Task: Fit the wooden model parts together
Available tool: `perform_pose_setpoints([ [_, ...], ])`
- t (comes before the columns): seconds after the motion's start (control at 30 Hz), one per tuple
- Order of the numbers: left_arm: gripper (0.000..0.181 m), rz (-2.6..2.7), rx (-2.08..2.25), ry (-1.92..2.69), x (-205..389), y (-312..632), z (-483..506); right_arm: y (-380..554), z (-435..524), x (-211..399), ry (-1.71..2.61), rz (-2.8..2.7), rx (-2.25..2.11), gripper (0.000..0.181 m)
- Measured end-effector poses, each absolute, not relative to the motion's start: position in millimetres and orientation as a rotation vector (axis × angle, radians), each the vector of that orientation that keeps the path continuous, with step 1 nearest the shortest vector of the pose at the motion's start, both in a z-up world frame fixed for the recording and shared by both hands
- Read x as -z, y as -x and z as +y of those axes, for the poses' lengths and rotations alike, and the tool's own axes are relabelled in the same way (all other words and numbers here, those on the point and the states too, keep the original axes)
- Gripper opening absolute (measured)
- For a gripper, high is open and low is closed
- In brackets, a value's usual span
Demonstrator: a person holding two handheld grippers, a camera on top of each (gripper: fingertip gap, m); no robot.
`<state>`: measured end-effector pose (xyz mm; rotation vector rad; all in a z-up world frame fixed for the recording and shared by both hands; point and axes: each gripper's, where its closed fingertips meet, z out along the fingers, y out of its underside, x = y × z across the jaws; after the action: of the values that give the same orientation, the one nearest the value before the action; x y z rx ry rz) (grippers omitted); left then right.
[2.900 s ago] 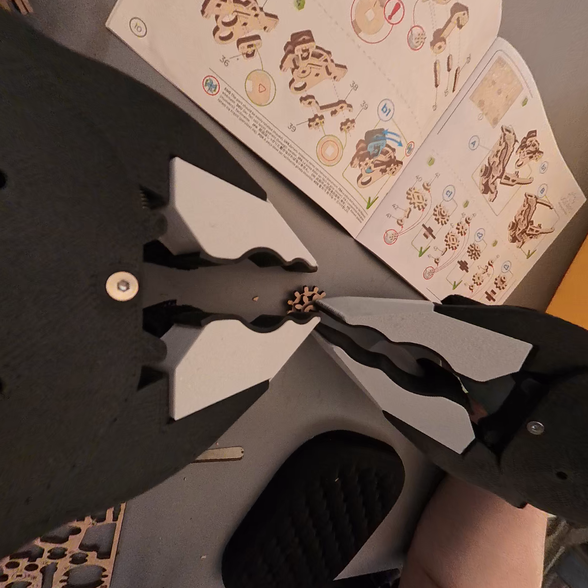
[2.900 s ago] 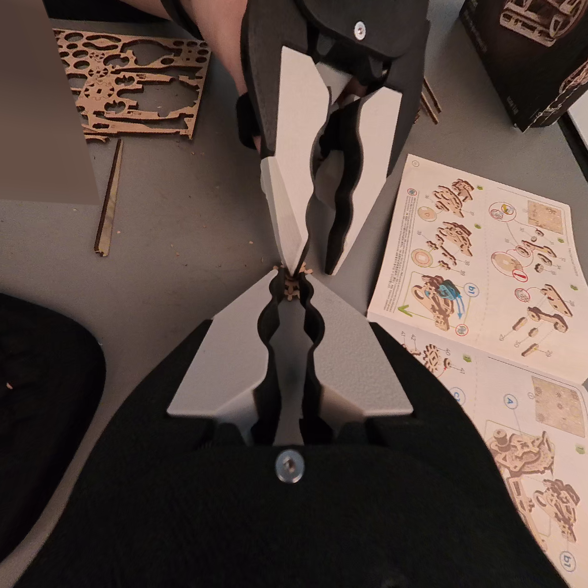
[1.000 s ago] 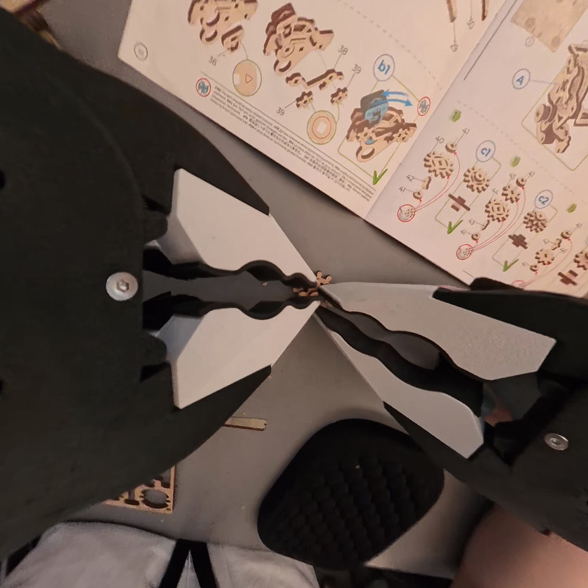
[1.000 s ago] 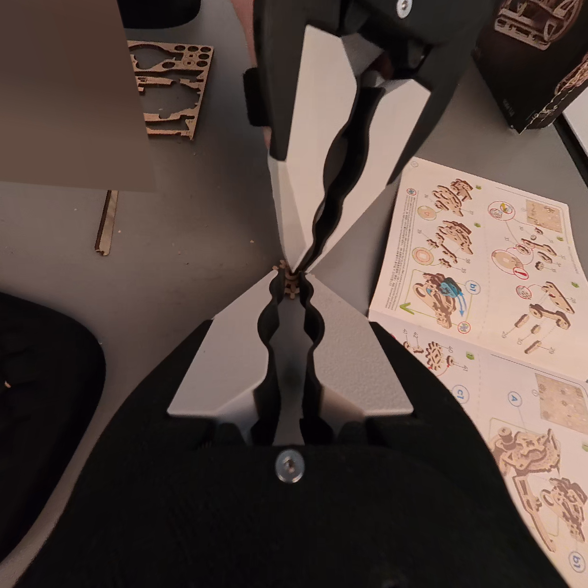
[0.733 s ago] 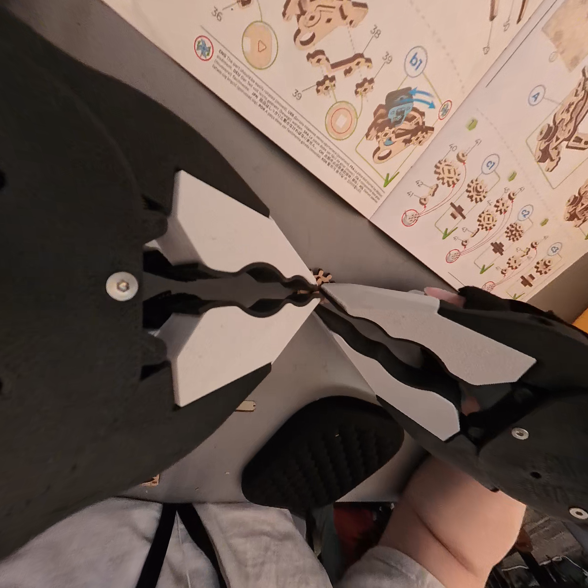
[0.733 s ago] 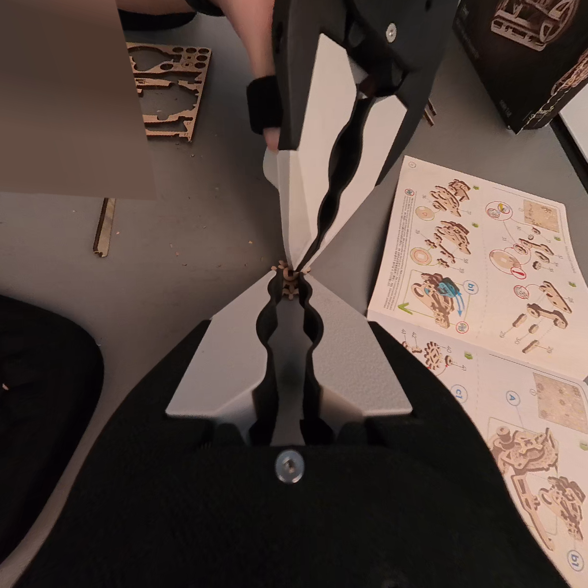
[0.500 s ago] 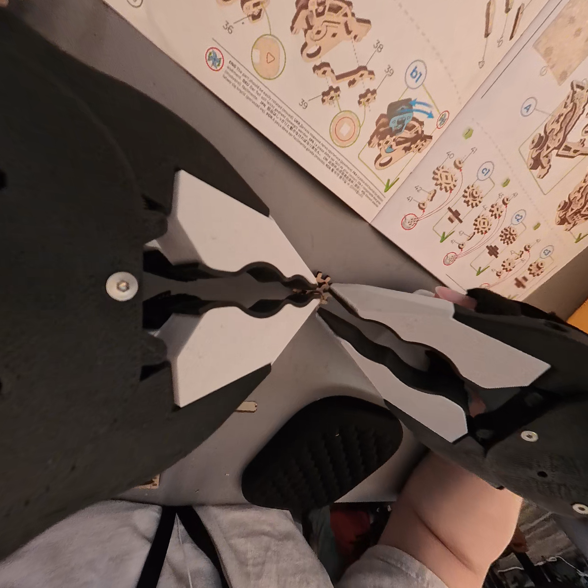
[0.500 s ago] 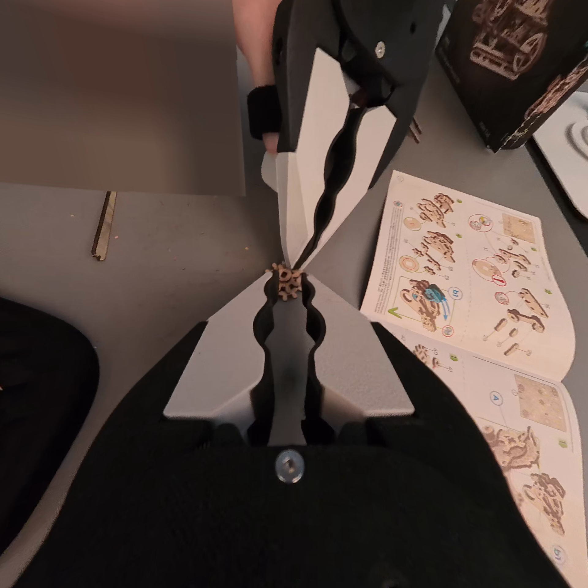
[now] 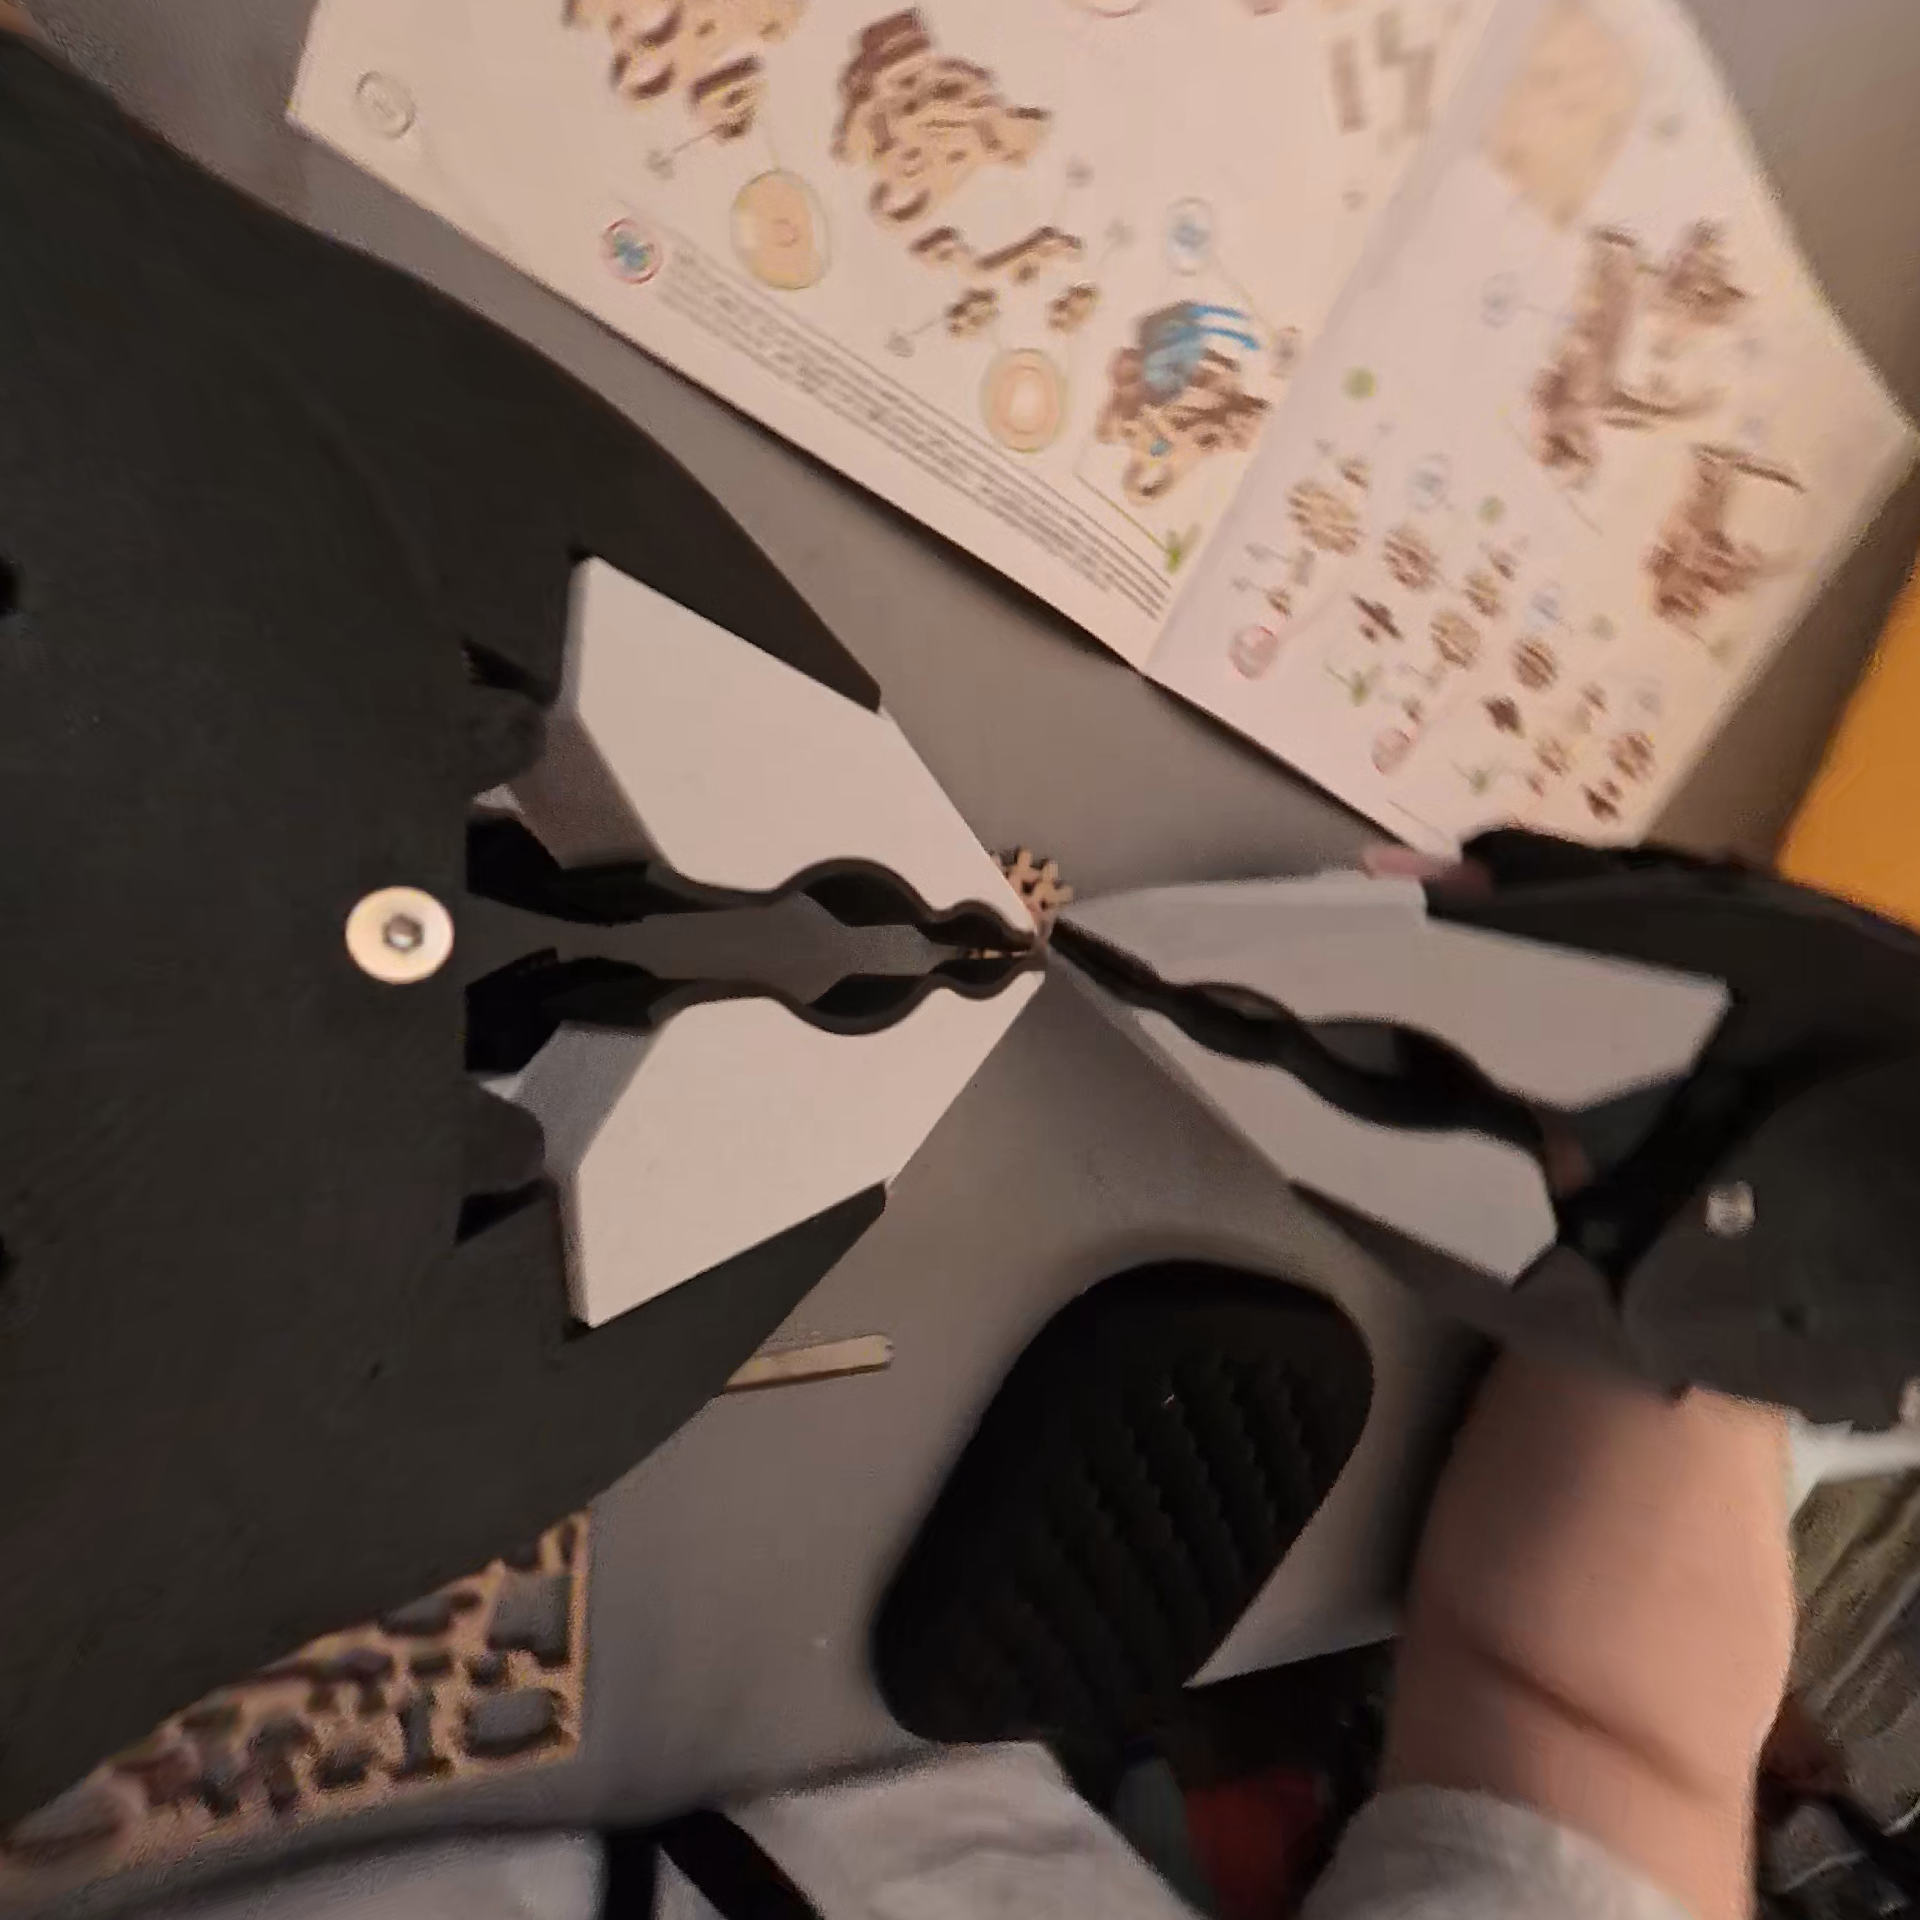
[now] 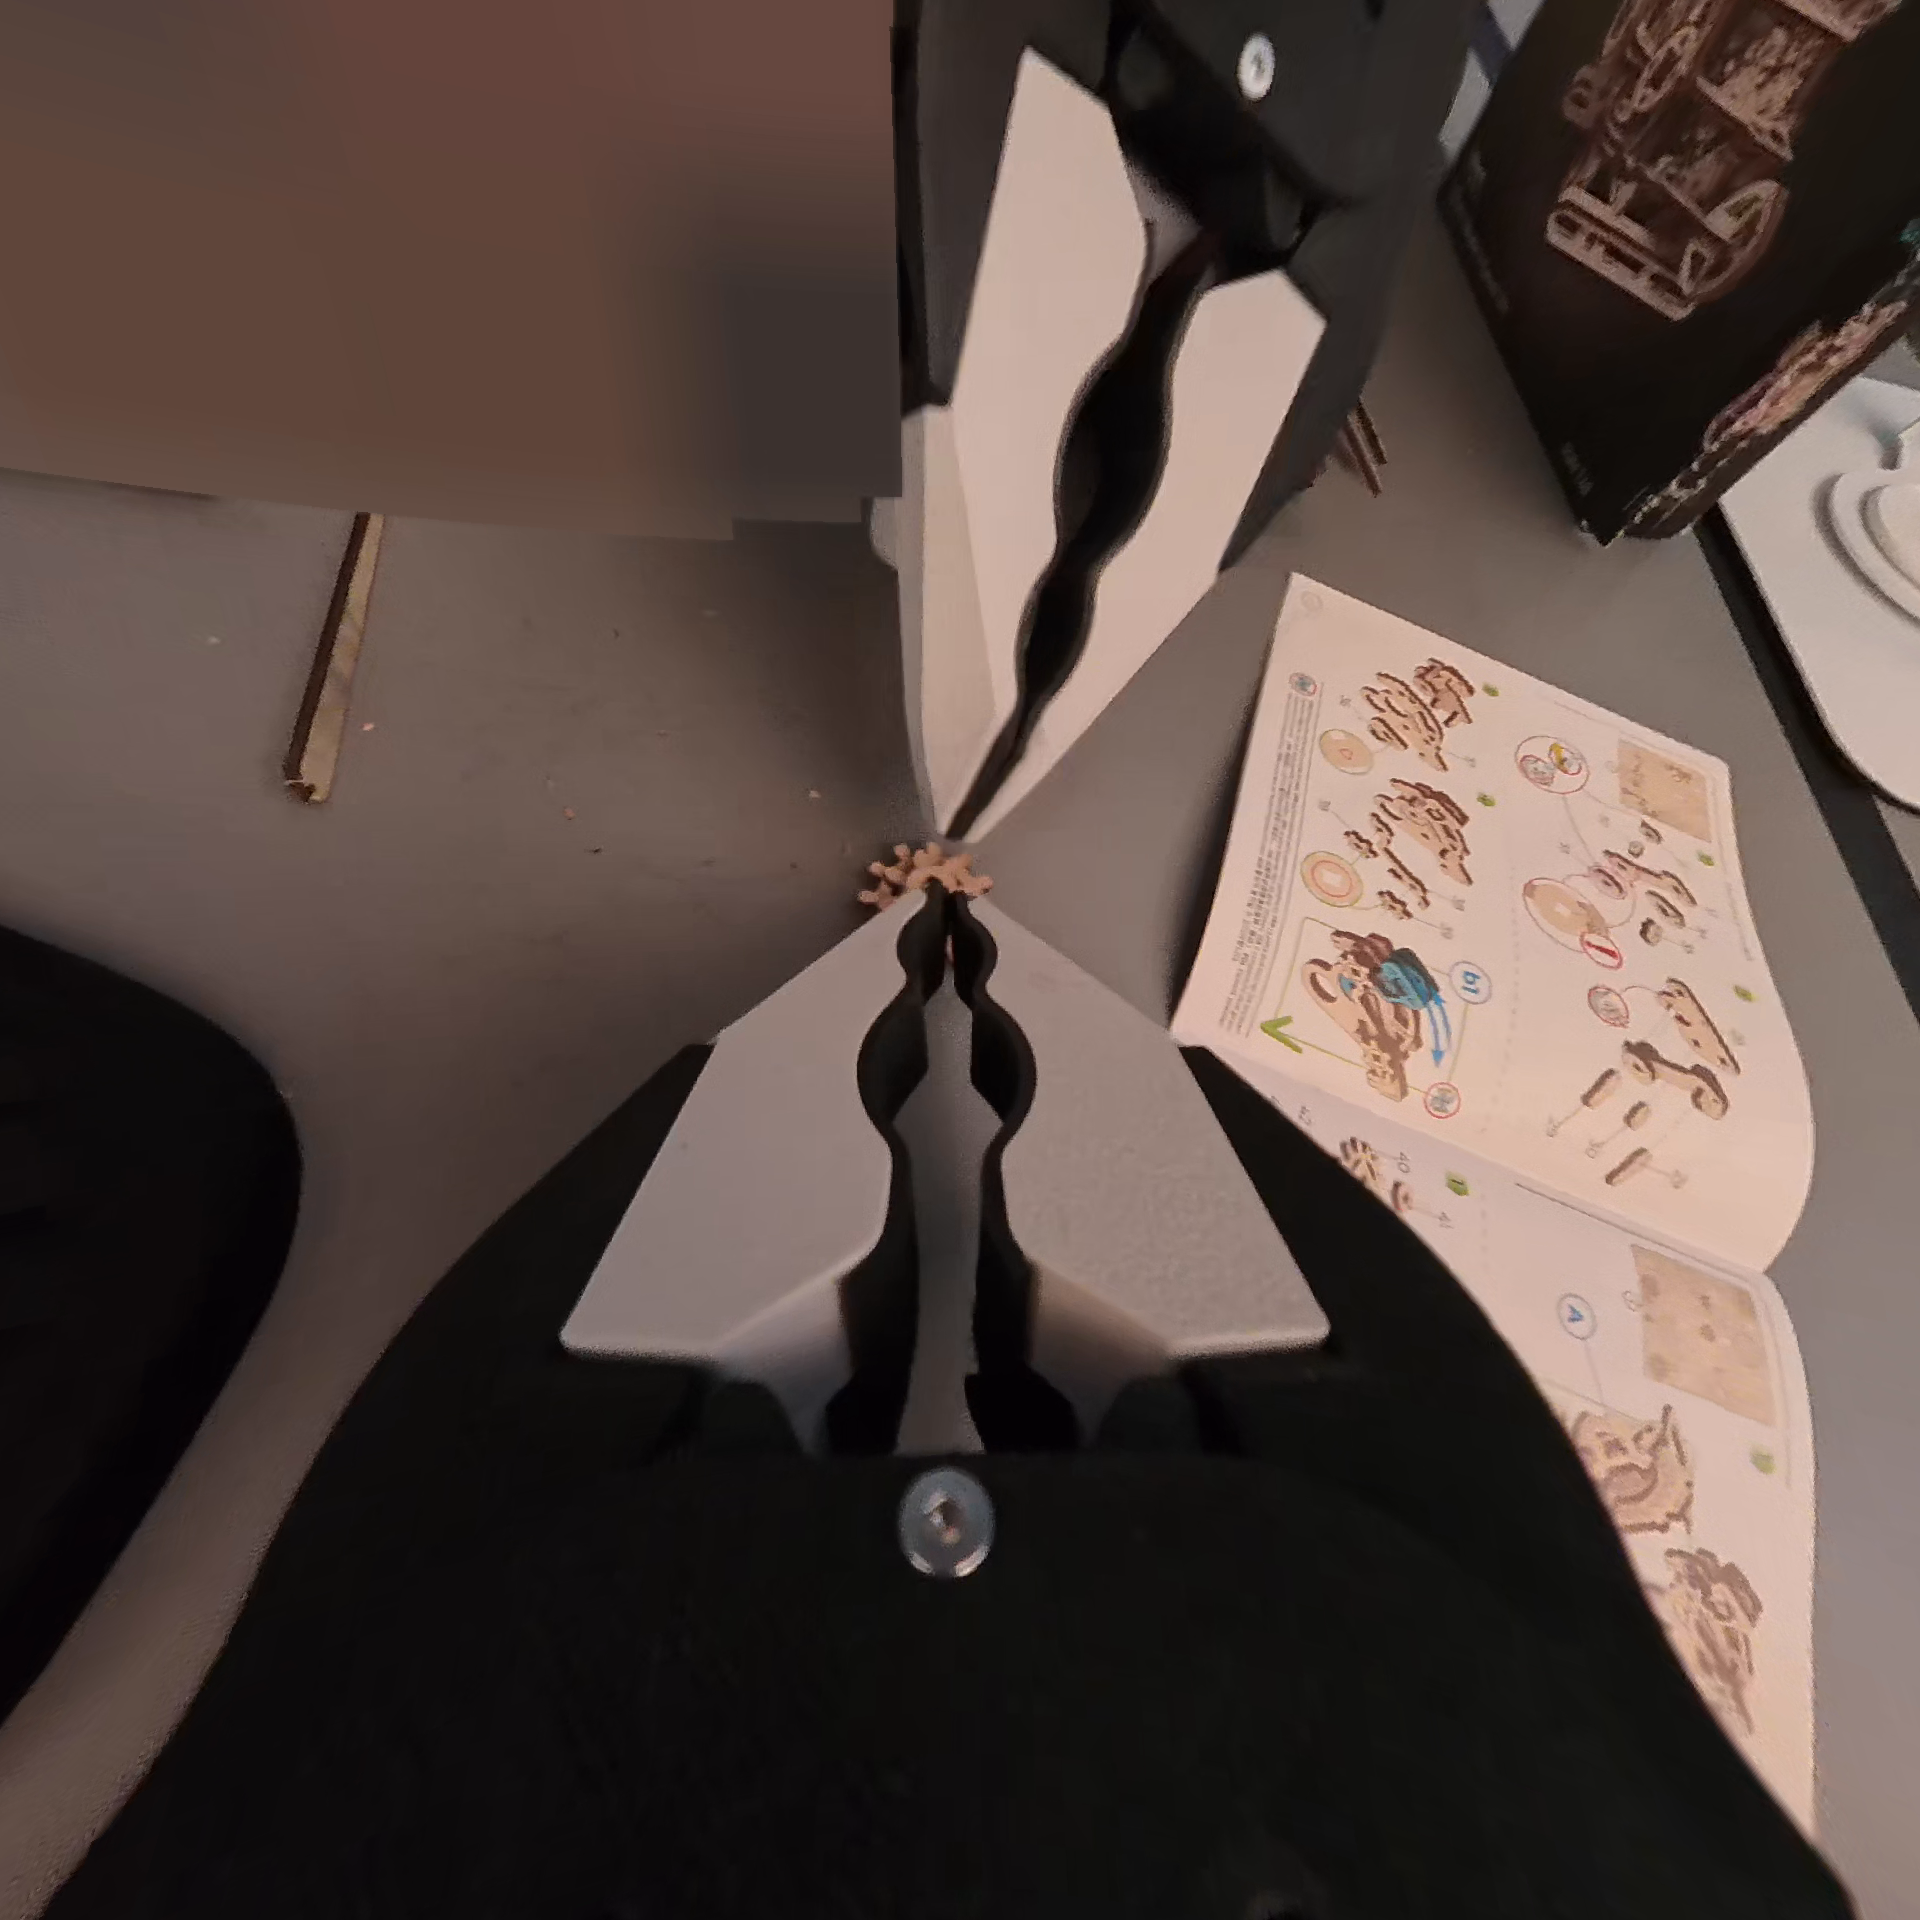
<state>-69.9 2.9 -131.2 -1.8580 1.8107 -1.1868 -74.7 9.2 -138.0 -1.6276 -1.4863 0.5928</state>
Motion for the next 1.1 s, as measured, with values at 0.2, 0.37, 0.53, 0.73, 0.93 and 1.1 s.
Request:
perform_pose_setpoints([
  [0.2,0.001,1.996,0.926,1.426,135.2,75.1,0.0,78.8,6.2,133.9,1.561,-1.507,-0.596,0.001],
  [0.37,0.003,1.977,0.936,1.375,136.7,69.4,-1.7,78.5,8.0,137.3,1.578,-1.512,-0.601,0.001],
  [0.53,0.002,1.983,0.891,1.349,140.3,68.4,0.2,78.9,7.9,139.7,1.589,-1.524,-0.600,0.000],
  [0.73,0.000,1.978,0.867,1.343,142.1,68.4,2.7,78.6,8.0,140.4,1.588,-1.527,-0.593,0.000],
  [0.93,0.000,1.959,0.877,1.346,142.3,68.4,3.1,78.4,7.6,141.4,1.599,-1.528,-0.601,0.001],
  [1.1,0.000,1.965,0.865,1.314,142.7,68.7,1.5,77.9,7.6,142.2,1.619,-1.525,-0.605,0.002],
])
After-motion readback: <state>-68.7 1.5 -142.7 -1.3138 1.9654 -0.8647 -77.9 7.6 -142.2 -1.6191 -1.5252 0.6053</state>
